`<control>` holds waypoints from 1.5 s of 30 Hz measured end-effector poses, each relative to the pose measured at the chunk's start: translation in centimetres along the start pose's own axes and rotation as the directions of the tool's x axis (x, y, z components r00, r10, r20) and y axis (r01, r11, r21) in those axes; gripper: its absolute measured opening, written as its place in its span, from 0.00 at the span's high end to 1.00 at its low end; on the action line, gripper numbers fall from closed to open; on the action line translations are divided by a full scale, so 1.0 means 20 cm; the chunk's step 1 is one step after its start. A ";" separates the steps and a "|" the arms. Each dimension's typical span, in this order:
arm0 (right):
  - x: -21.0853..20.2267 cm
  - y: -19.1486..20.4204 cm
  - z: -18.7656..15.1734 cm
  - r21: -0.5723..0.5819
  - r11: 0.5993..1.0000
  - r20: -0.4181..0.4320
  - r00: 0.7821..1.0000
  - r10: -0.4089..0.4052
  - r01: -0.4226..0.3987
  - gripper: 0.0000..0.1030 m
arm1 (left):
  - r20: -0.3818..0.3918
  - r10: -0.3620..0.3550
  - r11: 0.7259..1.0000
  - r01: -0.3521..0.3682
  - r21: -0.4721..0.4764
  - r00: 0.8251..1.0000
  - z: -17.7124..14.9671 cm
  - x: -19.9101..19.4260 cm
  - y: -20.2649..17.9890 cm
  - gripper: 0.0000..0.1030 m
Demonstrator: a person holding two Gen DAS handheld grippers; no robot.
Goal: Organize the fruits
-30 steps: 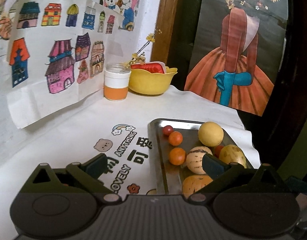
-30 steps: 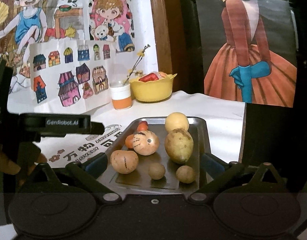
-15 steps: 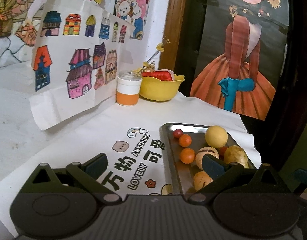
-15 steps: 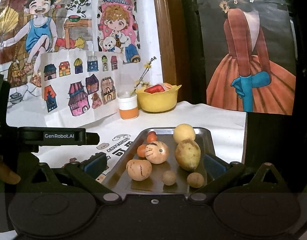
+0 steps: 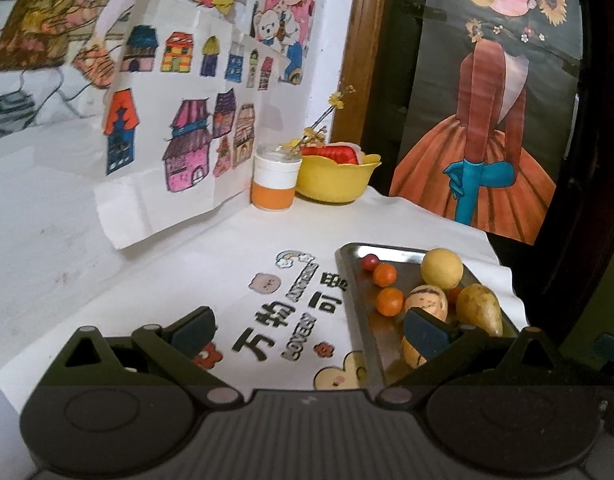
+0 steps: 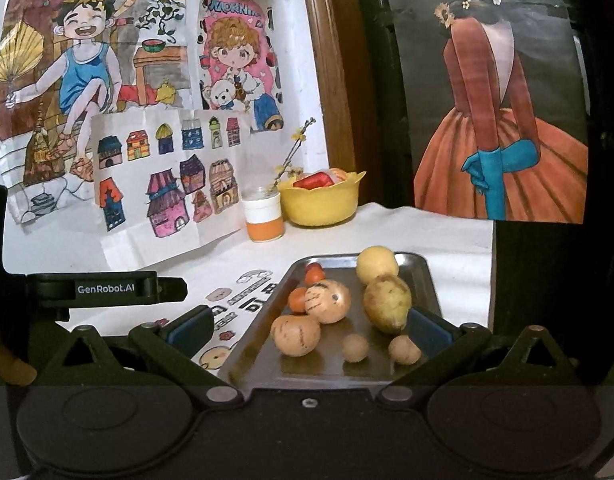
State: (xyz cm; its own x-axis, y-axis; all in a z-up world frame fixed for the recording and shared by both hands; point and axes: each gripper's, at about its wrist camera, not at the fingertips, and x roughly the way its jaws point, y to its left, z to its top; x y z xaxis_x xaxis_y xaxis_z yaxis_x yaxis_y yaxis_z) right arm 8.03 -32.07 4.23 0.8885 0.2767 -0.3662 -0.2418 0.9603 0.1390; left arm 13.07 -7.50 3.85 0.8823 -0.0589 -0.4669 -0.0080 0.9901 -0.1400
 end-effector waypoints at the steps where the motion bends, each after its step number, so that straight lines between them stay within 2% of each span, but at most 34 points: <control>1: 0.00 0.01 -0.01 0.000 1.000 -0.003 1.000 0.003 -0.003 0.01 | -0.004 0.002 1.000 -0.002 -0.004 1.000 -0.01 0.00 0.01 0.00; 12: -0.05 0.11 -0.04 -0.029 1.000 0.025 1.000 0.004 -0.003 0.01 | -0.016 0.035 0.999 -0.035 -0.027 0.999 -0.09 -0.07 0.11 0.00; 32: -0.15 0.27 -0.09 -0.057 0.996 0.108 0.992 -0.068 0.074 0.01 | 0.037 0.082 0.997 -0.082 0.003 0.996 -0.16 -0.25 0.23 0.00; 45: -0.21 0.35 -0.11 -0.084 0.993 0.132 0.989 -0.066 0.077 0.01 | 0.056 0.102 0.995 -0.102 0.007 0.993 -0.22 -0.33 0.27 0.00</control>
State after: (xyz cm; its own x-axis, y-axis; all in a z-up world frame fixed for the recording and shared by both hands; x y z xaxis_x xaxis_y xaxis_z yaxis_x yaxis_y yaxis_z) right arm 1.75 -26.41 4.65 0.9461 0.2061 -0.2497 -0.2045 0.9783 0.0327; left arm 5.09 -2.22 2.41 0.9021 0.0492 -0.4288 -0.0948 0.9918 -0.0856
